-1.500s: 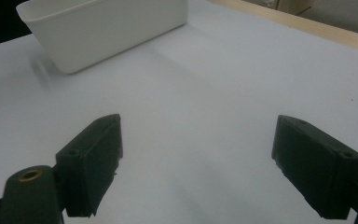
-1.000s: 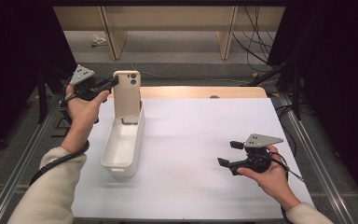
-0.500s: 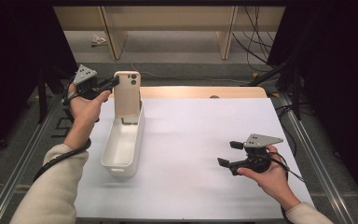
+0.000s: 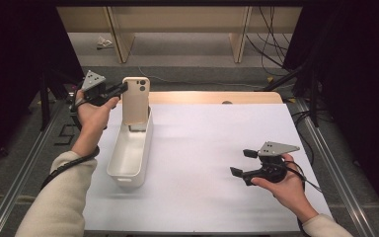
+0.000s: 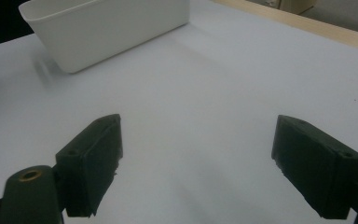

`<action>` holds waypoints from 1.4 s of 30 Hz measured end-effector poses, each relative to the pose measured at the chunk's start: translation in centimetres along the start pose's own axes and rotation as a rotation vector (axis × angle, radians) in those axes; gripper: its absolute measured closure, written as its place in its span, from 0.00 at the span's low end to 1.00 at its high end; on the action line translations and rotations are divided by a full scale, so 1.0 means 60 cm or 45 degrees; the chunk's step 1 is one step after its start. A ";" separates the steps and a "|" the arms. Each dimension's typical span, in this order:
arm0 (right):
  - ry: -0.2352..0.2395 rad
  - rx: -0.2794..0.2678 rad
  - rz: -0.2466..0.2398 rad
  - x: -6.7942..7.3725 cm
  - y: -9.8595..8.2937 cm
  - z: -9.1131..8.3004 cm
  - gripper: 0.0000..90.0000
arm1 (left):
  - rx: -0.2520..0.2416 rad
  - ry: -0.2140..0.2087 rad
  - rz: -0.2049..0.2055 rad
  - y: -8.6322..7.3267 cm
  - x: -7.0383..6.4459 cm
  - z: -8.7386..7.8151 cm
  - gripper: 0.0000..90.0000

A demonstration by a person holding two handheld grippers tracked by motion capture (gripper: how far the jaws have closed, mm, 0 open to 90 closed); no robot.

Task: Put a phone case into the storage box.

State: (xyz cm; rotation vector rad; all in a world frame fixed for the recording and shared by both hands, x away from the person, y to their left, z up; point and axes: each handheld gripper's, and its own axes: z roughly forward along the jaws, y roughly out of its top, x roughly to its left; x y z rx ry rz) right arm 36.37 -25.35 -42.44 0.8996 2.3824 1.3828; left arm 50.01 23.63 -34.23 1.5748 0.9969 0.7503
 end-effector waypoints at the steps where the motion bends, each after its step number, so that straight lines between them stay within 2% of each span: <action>1: 0.001 -0.001 -0.001 0.000 0.000 0.000 0.19 | 0.001 0.003 -0.004 -0.002 0.001 0.001 0.91; 29: 0.003 -0.006 0.000 0.000 0.000 0.000 0.19 | 0.039 0.020 0.001 -0.028 0.010 0.018 0.91; 42: 0.004 -0.006 -0.001 0.000 0.000 -0.001 0.19 | 0.042 0.018 0.001 -0.030 0.010 0.023 0.91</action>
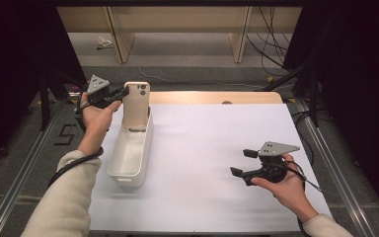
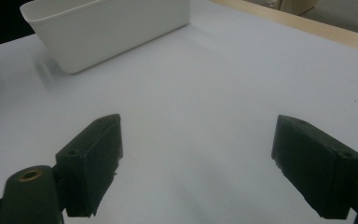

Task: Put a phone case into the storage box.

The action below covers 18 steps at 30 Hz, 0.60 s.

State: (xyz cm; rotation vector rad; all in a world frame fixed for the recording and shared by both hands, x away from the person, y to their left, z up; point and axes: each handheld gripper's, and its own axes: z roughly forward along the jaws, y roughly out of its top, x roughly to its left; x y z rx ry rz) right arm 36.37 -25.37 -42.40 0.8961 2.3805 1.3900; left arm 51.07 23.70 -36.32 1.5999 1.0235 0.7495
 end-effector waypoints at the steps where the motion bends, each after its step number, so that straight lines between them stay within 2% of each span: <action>1: 0.000 -0.001 0.000 0.000 0.000 0.000 0.19 | 0.000 0.000 -0.001 -0.001 0.000 0.000 0.91; 18: 0.002 0.002 -0.002 0.000 0.000 0.000 0.19 | 0.031 0.004 -0.022 -0.021 0.005 0.008 0.90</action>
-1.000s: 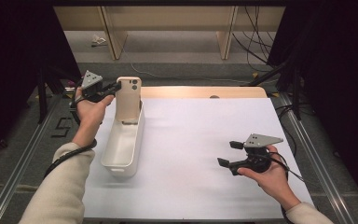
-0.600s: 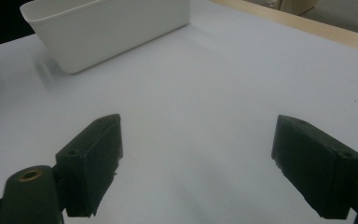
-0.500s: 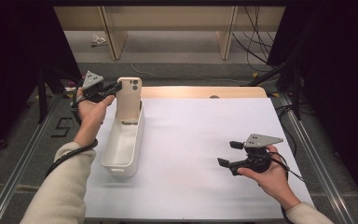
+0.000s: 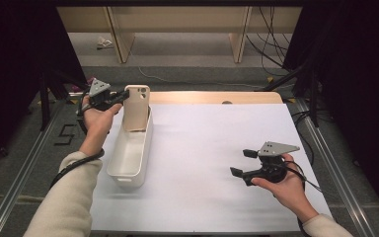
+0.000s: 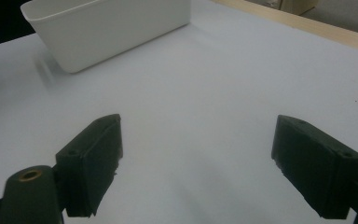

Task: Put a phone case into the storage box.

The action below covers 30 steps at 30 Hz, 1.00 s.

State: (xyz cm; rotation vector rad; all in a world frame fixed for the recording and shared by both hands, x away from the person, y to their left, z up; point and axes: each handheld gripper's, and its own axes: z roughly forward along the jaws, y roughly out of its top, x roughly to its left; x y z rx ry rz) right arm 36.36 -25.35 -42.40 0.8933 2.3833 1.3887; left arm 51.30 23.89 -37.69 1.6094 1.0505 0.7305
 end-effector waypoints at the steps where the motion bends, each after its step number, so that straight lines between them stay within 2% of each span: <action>1: 0.001 0.000 0.000 0.000 0.000 0.000 0.19 | 0.002 0.000 -0.001 -0.001 0.000 0.000 0.90; 12: 0.002 0.001 0.000 0.000 0.000 0.000 0.19 | 0.013 0.001 -0.003 -0.008 0.003 0.003 0.90; 30: 0.002 0.002 -0.001 0.000 0.000 0.000 0.19 | 0.037 0.006 -0.043 -0.030 0.009 0.011 0.90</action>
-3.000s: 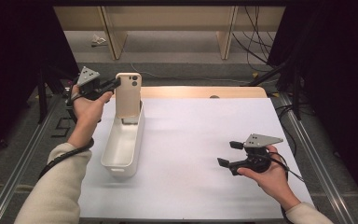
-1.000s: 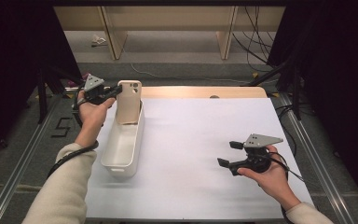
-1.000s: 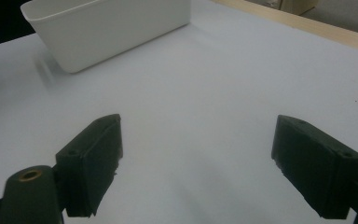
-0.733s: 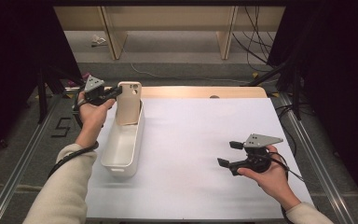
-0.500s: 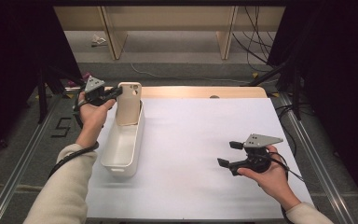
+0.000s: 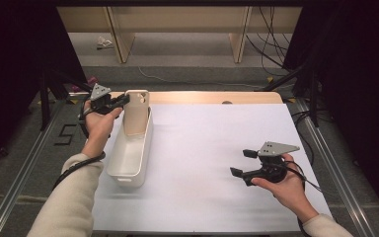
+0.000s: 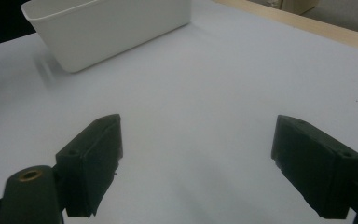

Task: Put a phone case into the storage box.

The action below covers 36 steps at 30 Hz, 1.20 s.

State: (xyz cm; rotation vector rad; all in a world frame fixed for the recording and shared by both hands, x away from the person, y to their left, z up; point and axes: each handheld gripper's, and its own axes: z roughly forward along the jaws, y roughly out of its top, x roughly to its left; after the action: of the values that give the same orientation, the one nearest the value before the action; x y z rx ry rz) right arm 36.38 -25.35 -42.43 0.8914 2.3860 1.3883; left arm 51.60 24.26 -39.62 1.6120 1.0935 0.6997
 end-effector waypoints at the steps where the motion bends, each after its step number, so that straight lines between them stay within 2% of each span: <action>1: 0.000 0.000 0.000 0.000 0.000 0.000 0.19 | 0.002 0.001 -0.001 -0.001 0.001 0.001 0.90; 36: 0.005 0.002 0.002 -0.001 0.000 0.001 0.19 | 0.074 0.011 0.001 -0.009 0.010 0.019 0.88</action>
State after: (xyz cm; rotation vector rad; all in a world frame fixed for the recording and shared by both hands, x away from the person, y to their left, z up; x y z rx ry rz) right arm 36.44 -25.35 -42.49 0.8921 2.3904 1.3904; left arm 52.67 24.36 -40.54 1.6601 1.1294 0.6813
